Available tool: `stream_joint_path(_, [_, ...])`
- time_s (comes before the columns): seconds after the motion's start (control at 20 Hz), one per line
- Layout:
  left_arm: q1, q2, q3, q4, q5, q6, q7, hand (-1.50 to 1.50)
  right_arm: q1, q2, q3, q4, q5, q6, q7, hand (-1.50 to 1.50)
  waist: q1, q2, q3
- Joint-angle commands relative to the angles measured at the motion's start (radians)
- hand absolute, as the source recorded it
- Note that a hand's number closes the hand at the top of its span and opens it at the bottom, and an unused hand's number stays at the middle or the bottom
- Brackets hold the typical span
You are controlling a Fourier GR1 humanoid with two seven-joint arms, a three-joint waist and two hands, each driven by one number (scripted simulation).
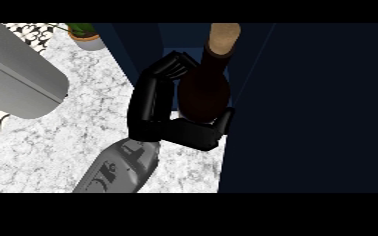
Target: Pick up the wine, place it into the cabinet and close the cabinet
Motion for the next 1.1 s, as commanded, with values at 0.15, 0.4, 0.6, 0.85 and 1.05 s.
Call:
stream_joint_path(0.15, [-0.02,-0.001,0.013,0.079,-0.027,0.013,-0.054,1.5,0.085,-0.016,-0.016,-0.18,-0.077,0.016,0.062,-1.5,0.001,-0.001,0.0])
stream_joint_path(0.4, [-0.07,-0.001,-0.021,0.2,0.075,0.085,-0.148,1.5,0.012,0.012,0.033,-0.084,0.007,-0.015,0.028,-1.5,-0.001,0.001,0.0])
stream_joint_path(0.6, [-0.016,-0.001,-0.003,0.206,0.127,0.053,-0.199,1.5,-0.022,-0.022,-0.004,-0.134,-0.041,-0.019,0.107,-1.5,0.0,0.001,-0.001])
stream_joint_path(0.85, [-0.107,-0.001,-0.07,0.321,0.239,0.144,-0.307,1.5,0.004,-0.004,-0.003,-0.117,-0.045,-0.013,0.077,-1.5,-0.007,0.001,0.0])
stream_joint_path(1.05, [-0.012,-0.001,-0.046,0.327,0.17,0.075,-0.33,1.5,-0.051,-0.028,-0.027,-0.129,-0.05,-0.016,0.124,-1.5,0.004,0.0,-0.001])
